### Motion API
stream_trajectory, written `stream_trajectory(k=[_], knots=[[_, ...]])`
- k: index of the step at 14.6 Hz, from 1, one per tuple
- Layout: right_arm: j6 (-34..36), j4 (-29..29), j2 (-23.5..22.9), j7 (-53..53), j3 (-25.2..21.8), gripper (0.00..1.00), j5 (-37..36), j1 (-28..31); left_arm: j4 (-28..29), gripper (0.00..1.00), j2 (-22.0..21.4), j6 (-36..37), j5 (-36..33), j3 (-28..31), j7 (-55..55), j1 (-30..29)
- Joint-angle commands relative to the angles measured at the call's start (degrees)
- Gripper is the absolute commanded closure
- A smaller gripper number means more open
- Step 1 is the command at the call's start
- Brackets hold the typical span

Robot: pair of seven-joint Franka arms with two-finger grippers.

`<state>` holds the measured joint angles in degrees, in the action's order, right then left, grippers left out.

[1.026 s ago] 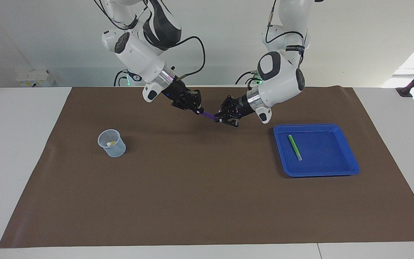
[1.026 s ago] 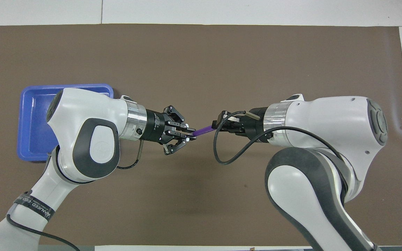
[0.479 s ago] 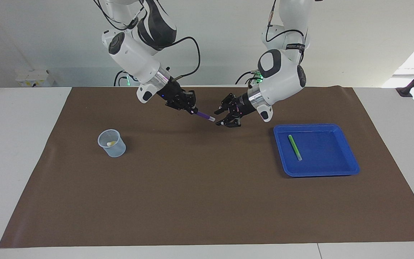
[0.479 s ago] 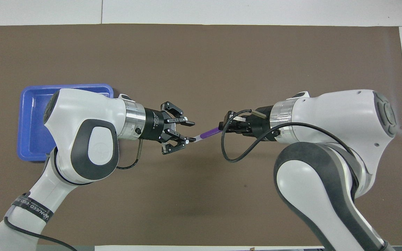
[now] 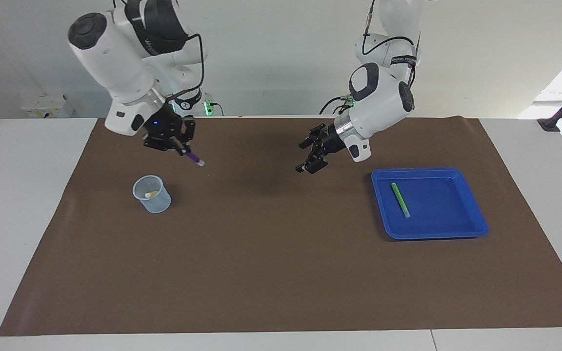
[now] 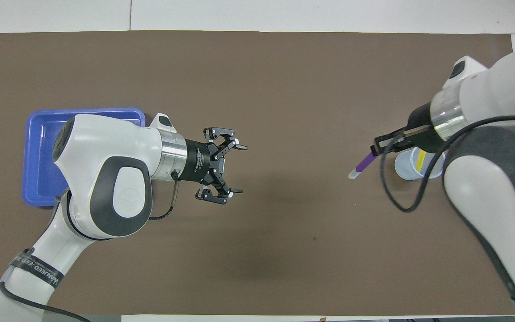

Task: Transfer and insert pens with both arms
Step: 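Insert the purple pen into the cup while the left gripper grasps green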

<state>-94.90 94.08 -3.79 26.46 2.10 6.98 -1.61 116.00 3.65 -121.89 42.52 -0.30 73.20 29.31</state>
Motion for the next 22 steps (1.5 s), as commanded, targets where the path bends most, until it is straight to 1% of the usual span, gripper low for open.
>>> stream_trajectory(k=[1,3,5,7,9,10,12,15,16,17,18,19,20,21,22], knots=[[-2.7,-0.1,-1.7,14.0,0.7,1.0,-6.3,1.0,1.9,0.0,-1.7,2.4,-7.9,1.1,-12.1,-0.2],[-6.6,5.1,-0.1,16.2,0.7,1.0,-6.8,2.2,1.6,0.0,-1.6,3.8,-18.7,1.1,-20.5,-2.7],[-10.0,10.0,1.8,16.7,0.6,1.0,-6.8,2.6,1.8,0.0,-1.1,4.4,-23.2,1.2,-31.7,-6.8],[-11.7,12.3,2.3,20.5,0.5,1.0,-6.8,3.1,1.9,0.0,-0.4,4.1,-28.0,1.1,-42.0,-11.5],[-15.0,14.5,2.9,23.3,0.6,1.0,-6.8,4.3,1.9,0.0,1.1,2.9,-33.4,1.1,-50.4,-14.9],[-15.5,15.2,3.2,23.4,0.5,1.0,-6.8,4.3,1.9,0.0,1.4,2.2,-34.6,1.1,-53.1,-16.4],[-16.6,17.4,4.1,23.0,0.6,1.0,-6.8,4.2,2.0,0.0,3.7,-0.6,-37.5,1.1,-59.0,-18.8],[-16.9,18.9,4.8,23.0,0.6,1.0,-6.8,4.3,2.0,0.0,7.6,-6.4,-41.0,1.1,-63.4,-21.2],[-16.9,18.9,4.8,23.0,0.6,0.89,-6.8,4.3,1.9,0.0,8.7,-8.3,-41.6,1.2,-64.6,-21.8],[-16.9,18.9,4.8,23.0,0.6,0.73,-6.8,4.3,1.8,0.01,9.6,-9.5,-41.8,1.1,-65.5,-22.9],[-16.5,18.8,4.8,23.1,0.6,0.69,-6.8,4.3,1.6,0.02,10.3,-10.1,-41.9,1.1,-66.3,-23.2],[-16.1,18.3,4.8,23.1,0.6,0.47,-6.8,4.2,1.5,0.03,11.1,-11.3,-41.9,1.1,-66.9,-23.2],[-15.9,17.6,4.5,23.1,0.7,0.3,-6.8,4.0,1.5,0.06,11.9,-12.4,-41.9,1.1,-66.9,-23.2],[-15.1,16.9,4.3,23.2,0.7,0.29,-6.4,3.9,1.5,0.08,12.3,-12.8,-41.9,1.1,-66.9,-23.2],[-13.7,15.8,4.1,23.0,1.0,0.23,-5.8,3.7,1.6,0.11,12.4,-12.8,-41.9,1.1,-66.9,-23.2]])
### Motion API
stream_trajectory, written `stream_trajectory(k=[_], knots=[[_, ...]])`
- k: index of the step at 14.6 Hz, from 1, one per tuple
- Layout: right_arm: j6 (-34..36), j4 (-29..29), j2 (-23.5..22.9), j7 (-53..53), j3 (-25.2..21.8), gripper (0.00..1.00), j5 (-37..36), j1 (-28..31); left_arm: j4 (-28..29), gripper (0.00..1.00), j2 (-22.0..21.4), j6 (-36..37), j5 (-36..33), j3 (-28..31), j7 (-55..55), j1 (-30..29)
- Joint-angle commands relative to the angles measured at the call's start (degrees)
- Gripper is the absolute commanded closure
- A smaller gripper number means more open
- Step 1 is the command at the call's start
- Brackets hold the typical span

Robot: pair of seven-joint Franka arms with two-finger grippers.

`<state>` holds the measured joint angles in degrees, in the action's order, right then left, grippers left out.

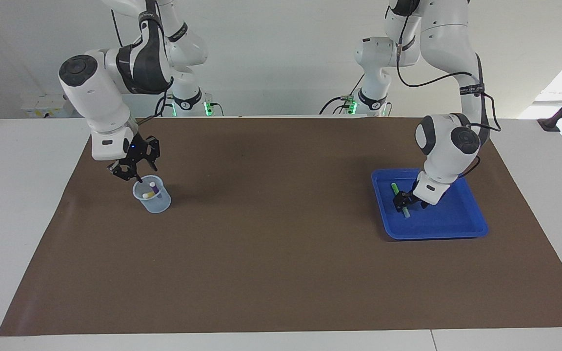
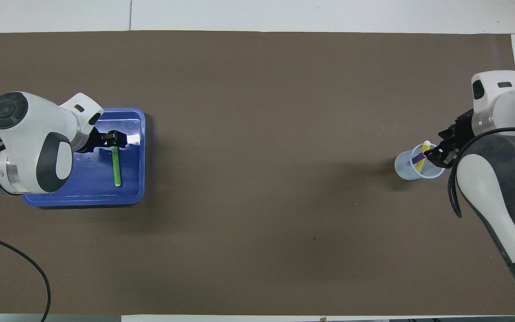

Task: Transfer and insert pens with both arms
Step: 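Insert the purple pen into the cup while the left gripper grasps green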

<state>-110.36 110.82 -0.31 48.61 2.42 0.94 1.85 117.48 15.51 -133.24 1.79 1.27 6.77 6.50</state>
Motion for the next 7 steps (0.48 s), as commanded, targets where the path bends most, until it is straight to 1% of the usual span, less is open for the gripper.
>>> stream_trajectory(k=[1,2,3,4,5,6,7], knots=[[3.5,-2.6,0.3,0.2,0.9,0.08,0.4,-0.2,0.2,0.17,0.7,-1.5,-1.2,-0.5,-0.5,-0.3],[4.6,-3.8,-0.2,-0.9,1.3,0.0,1.4,-1.2,0.3,0.24,0.7,-1.5,-1.2,-0.5,-0.5,-0.2],[5.1,-4.6,-0.3,-3.1,1.2,0.0,5.3,-2.2,0.4,0.4,0.7,-1.4,-1.2,-0.5,-0.4,0.0],[5.2,-4.5,-0.3,-6.7,1.3,0.0,9.6,-2.5,0.5,0.5,0.7,-1.4,-1.2,-0.5,-0.4,0.0],[5.2,-4.2,-0.1,-13.0,1.4,0.0,13.1,-3.4,0.4,0.71,0.7,-1.1,-1.2,-0.5,-0.5,-0.1],[5.2,-4.2,-0.1,-20.2,1.4,0.0,16.1,-5.3,0.3,0.9,0.7,-0.8,-1.2,-0.5,-0.5,-0.1],[5.2,-4.2,-0.1,-27.4,1.4,0.0,18.9,-6.8,0.2,1.0,0.7,-0.7,-1.2,-0.5,-0.5,-0.2]])
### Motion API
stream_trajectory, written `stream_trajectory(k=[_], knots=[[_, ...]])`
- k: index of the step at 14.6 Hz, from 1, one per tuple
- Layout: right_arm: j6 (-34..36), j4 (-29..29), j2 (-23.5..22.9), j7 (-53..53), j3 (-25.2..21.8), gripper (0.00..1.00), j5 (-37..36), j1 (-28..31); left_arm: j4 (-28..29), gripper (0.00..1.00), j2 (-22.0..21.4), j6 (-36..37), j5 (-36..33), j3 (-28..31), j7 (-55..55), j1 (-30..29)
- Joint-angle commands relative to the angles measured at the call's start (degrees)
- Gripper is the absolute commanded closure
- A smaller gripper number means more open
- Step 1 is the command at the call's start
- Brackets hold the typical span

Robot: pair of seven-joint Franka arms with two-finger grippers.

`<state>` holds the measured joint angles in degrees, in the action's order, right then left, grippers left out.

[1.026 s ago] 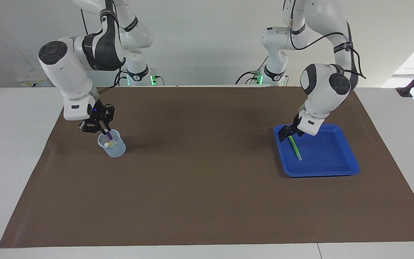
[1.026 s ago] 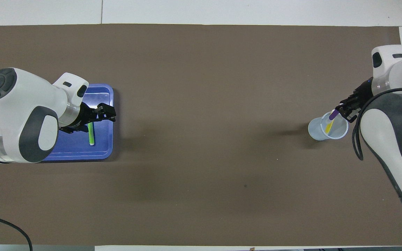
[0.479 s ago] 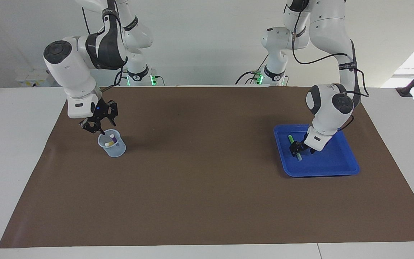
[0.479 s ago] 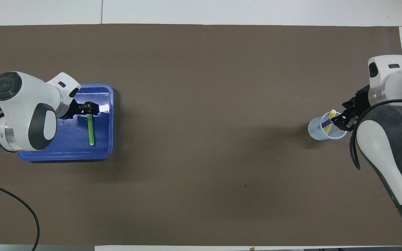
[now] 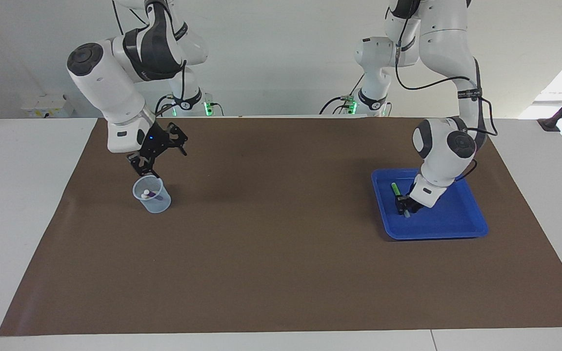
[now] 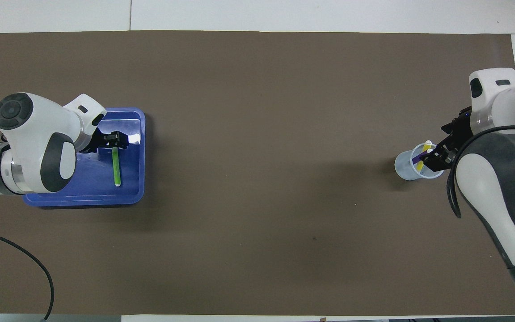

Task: Transfer and insert pens with both arms
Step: 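Lift the green pen with the left gripper toward the right gripper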

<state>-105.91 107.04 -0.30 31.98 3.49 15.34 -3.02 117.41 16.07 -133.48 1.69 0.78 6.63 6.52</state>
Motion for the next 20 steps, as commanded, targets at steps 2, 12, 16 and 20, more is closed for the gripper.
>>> stream_trajectory(k=[2,12,16,20], knots=[[0.0,0.9,0.4,-25.1,0.3,0.0,11.1,-4.5,-0.1,1.0,0.2,0.3,-1.1,-0.1,-0.4,-0.4],[-7.4,7.5,2.3,-46.4,0.2,0.0,26.7,-11.6,-15.6,1.0,0.2,26.7,12.5,0.0,12.2,-0.4],[-8.6,7.5,2.3,-51.7,0.2,0.0,29.7,-12.9,-17.6,1.0,-2.3,31.4,23.7,-0.6,39.0,2.0],[-14.0,7.0,2.1,-61.0,0.3,0.0,32.2,-15.7,-16.8,1.0,-3.9,30.4,31.8,-0.6,62.3,8.5]])
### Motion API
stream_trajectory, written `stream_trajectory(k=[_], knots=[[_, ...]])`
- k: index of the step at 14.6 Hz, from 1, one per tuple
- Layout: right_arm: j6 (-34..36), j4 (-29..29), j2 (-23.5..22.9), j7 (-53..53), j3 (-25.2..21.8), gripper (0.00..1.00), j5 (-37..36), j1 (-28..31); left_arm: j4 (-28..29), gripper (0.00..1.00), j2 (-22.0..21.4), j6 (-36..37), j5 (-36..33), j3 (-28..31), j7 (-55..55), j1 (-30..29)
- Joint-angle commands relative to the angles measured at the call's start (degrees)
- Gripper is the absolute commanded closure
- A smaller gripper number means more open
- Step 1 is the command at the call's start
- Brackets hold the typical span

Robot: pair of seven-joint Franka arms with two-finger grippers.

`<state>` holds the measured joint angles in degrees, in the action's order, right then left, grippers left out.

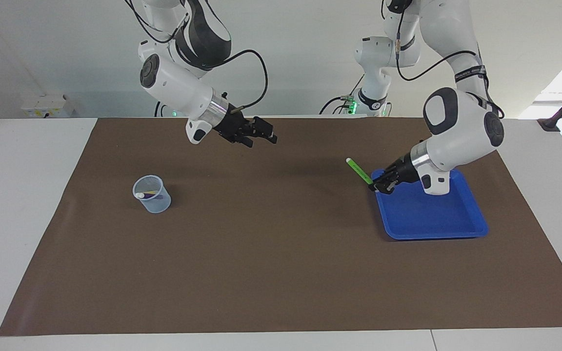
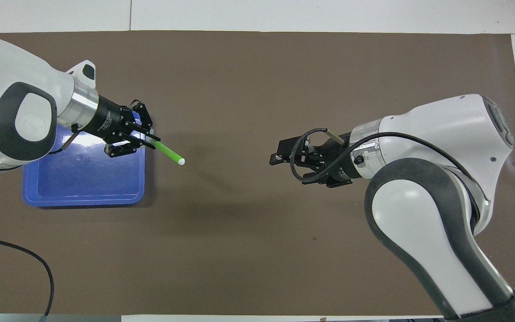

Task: Transfer and insert pens with both arms
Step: 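Lift the green pen with the left gripper toward the right gripper, then close the right gripper on the green pen and open the left gripper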

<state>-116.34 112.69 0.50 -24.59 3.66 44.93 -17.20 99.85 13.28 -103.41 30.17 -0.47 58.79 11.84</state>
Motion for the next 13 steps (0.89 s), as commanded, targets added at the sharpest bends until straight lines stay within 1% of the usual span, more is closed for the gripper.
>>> stream_trajectory(k=[1,3,4,5,6,7,8,10,13], knots=[[-5.5,1.4,1.2,-5.7,0.1,0.0,2.8,-2.7,1.3,1.0,-1.6,-0.4,5.1,0.6,14.4,5.3],[-8.5,1.4,1.0,-5.1,0.1,0.0,2.8,-4.5,4.0,1.0,-2.7,-5.3,6.5,0.6,22.6,10.5],[-8.8,1.7,1.1,-5.1,0.1,0.0,2.8,-5.4,6.7,1.0,-3.8,-8.2,9.5,0.6,24.0,11.5],[-9.0,1.7,1.1,-5.2,0.1,0.0,2.8,-6.4,9.9,1.0,-5.2,-10.0,14.6,0.6,23.9,12.3],[-9.2,1.7,1.1,-4.9,0.1,0.08,2.8,-6.5,12.6,1.0,-6.4,-11.4,18.1,0.6,23.7,12.8],[-9.7,1.8,1.1,-4.4,0.1,0.25,2.8,-6.5,14.6,1.0,-7.3,-12.9,20.5,0.6,23.5,12.8],[-11.0,1.8,1.0,-2.8,0.1,0.36,2.8,-6.4,15.5,1.0,-7.5,-14.2,23.4,0.6,22.9,12.7],[-11.5,3.4,1.3,1.9,0.0,0.38,2.8,-5.8,15.8,1.0,-7.7,-14.5,25.2,0.6,20.9,12.4],[-11.9,4.4,1.5,4.1,0.0,0.38,2.8,-5.1,16.5,1.0,-8.1,-14.5,26.9,0.7,19.2,12.0]])
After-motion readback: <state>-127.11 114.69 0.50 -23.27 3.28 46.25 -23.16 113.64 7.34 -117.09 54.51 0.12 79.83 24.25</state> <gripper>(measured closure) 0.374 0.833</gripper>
